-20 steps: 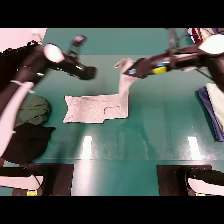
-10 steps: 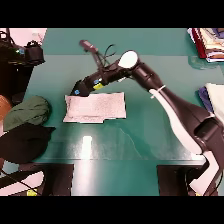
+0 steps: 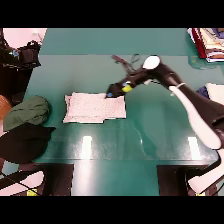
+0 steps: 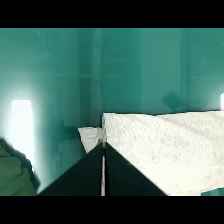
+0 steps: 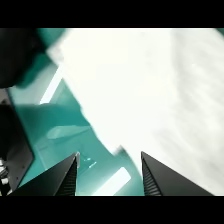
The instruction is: Fold the shirts.
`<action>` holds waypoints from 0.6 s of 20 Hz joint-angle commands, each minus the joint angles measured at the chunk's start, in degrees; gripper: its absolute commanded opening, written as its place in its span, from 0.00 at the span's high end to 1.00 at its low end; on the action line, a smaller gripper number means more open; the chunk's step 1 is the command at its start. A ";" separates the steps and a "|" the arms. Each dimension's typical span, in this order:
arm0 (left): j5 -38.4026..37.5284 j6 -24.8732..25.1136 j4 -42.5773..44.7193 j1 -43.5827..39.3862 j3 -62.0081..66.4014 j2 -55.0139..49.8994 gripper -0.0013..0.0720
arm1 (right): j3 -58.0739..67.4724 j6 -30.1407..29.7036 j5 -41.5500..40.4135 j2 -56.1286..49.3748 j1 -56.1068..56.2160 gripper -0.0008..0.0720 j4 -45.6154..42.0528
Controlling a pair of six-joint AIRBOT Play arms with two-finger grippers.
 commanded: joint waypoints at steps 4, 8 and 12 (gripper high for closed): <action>0.44 0.02 -2.36 0.09 -0.02 0.04 0.95 | -22.21 4.33 -10.38 9.14 -12.85 0.34 -3.37; 2.32 0.02 -3.08 0.09 -0.02 0.04 0.95 | -23.93 4.00 -11.19 5.05 -10.47 0.27 1.36; 2.56 0.07 -3.19 0.09 -0.20 0.00 0.95 | -18.01 1.68 -11.32 -2.45 -4.13 0.27 9.79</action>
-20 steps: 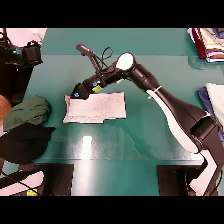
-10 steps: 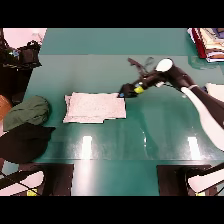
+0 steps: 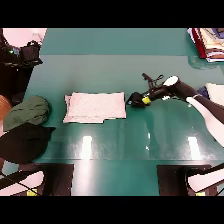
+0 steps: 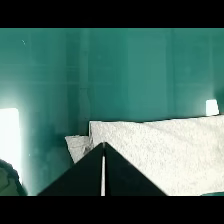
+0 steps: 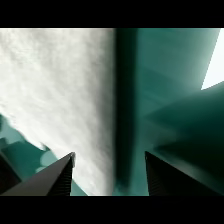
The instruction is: Fold the shirts.
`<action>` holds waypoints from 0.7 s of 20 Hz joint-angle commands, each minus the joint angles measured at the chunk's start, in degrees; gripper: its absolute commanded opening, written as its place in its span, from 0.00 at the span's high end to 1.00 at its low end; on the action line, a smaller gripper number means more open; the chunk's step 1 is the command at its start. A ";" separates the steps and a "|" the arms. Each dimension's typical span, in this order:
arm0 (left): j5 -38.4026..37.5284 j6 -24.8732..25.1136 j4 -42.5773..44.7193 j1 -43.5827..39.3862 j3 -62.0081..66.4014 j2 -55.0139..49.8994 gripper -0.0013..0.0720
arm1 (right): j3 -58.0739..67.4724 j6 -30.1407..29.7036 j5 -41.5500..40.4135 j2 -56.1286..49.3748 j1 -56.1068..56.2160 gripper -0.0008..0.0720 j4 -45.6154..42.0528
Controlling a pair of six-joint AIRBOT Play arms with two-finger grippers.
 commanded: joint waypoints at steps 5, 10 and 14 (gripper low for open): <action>0.48 0.11 -0.42 0.02 -0.33 0.00 0.95 | 13.64 -1.01 -0.85 -11.54 9.18 0.49 7.28; -0.22 -0.02 -1.86 -2.14 -0.33 0.00 0.96 | 20.26 -0.96 0.20 -9.57 7.93 0.97 -0.17; 0.85 -0.09 -1.92 -11.02 -0.33 0.00 0.96 | 20.48 5.92 3.58 -0.39 -1.84 0.97 -13.14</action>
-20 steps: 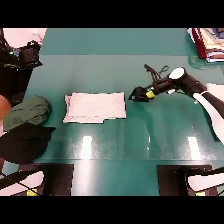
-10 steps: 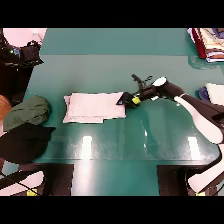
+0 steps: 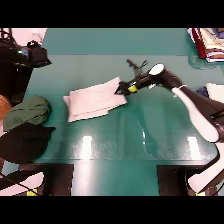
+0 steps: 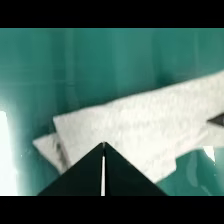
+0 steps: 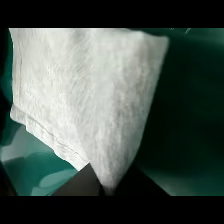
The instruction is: Fold the shirts.
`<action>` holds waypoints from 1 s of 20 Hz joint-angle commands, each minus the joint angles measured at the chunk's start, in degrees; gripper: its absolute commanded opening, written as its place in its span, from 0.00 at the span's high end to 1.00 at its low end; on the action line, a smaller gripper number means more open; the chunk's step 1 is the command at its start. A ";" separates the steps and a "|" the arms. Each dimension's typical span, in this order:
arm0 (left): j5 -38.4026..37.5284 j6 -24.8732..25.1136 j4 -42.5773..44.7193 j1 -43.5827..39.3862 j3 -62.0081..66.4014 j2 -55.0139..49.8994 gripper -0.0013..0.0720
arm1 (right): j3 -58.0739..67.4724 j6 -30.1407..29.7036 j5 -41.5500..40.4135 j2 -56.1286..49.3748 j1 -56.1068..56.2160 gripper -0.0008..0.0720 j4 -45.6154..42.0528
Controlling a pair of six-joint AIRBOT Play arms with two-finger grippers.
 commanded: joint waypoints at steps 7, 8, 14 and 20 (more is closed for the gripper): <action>8.41 -0.11 -0.24 -20.48 -0.02 0.00 0.95 | 1.09 5.01 5.16 18.62 -36.81 0.97 -16.39; 9.51 -0.11 -0.24 -22.25 -0.02 0.00 0.95 | 1.09 4.98 5.25 19.26 -41.51 0.97 -16.39; 10.91 -0.09 -0.04 -28.11 -0.02 -0.02 0.95 | 1.11 4.96 1.53 18.86 -59.28 0.97 -14.47; 11.04 -0.11 0.31 -28.13 -0.02 -0.02 0.95 | 6.99 4.59 0.22 18.75 -64.57 0.97 -7.02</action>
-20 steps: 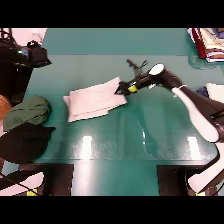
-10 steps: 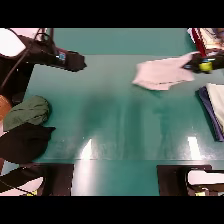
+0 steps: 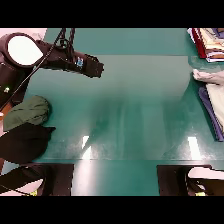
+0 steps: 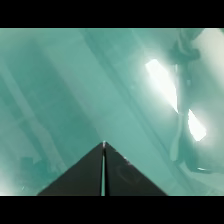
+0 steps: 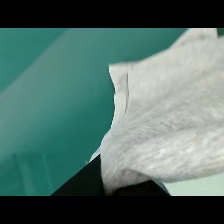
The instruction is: Fold the shirts.
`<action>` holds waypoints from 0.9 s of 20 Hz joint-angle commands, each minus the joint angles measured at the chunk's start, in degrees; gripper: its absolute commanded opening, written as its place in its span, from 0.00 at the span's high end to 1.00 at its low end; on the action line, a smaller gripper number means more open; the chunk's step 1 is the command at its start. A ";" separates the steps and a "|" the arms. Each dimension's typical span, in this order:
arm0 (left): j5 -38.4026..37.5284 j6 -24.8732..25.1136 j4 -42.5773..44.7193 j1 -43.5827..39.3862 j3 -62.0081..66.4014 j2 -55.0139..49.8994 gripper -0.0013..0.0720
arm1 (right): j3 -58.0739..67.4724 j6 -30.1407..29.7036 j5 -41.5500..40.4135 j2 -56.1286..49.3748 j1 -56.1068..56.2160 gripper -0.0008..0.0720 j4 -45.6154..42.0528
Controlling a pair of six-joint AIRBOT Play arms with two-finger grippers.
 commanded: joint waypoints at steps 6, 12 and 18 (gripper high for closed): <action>-0.02 0.11 0.26 -0.42 0.00 -0.02 0.95 | 14.58 -0.31 8.83 0.02 -5.92 0.97 2.75; -0.07 0.13 0.28 -0.39 0.00 -0.02 0.95 | 14.80 -0.17 20.22 0.26 -11.54 0.97 -3.06; -0.09 1.11 0.76 -0.39 0.00 -0.02 0.95 | 13.62 2.29 29.83 1.62 -16.55 0.97 -14.78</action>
